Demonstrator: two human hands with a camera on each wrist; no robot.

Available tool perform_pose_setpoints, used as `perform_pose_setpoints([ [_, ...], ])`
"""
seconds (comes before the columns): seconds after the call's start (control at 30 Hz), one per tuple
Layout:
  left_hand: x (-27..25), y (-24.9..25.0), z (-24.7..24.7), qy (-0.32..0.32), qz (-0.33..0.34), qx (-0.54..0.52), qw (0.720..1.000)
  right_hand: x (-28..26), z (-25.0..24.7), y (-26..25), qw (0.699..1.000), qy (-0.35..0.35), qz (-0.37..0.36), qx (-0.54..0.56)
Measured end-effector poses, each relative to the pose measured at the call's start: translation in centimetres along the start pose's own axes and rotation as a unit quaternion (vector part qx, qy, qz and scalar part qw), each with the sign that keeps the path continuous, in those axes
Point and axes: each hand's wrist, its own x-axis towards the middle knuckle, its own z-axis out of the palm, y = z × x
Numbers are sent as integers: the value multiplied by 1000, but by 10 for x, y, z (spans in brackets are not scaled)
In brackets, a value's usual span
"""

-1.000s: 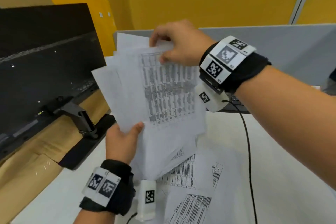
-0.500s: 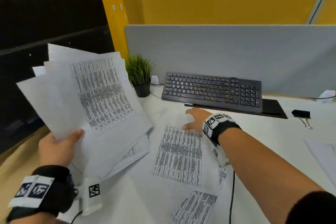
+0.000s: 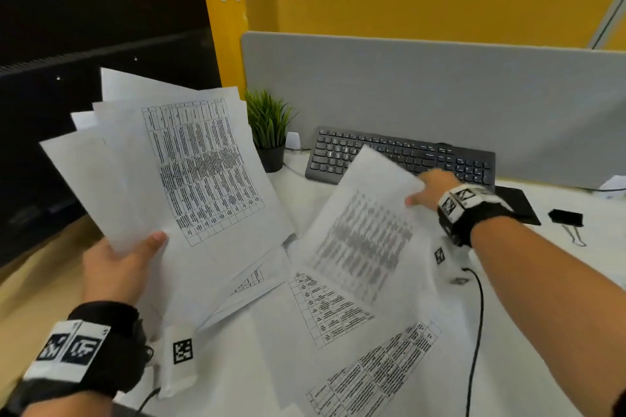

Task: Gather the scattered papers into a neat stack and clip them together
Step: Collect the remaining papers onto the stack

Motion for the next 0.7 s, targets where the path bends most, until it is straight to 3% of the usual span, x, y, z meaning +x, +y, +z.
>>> perform_pose_setpoints([
  [0.13, 7, -5, 6, 12, 6, -13, 1000, -12, -36, 2, 994, 49, 6, 102],
  [0.23, 16, -15, 11, 23, -19, -13, 999, -30, -23, -5, 997, -9, 23, 72],
  [0.33, 22, -25, 14, 30, 9, -5, 1000, -51, 17, -13, 995, -95, 32, 18],
  [0.4, 23, -31, 13, 34, 14, -5, 999, -63, 40, -17, 993, -117, 25, -10],
  [0.7, 10, -20, 10, 37, 38, -26, 998, -70, 68, -27, 997, -58, 36, 46],
])
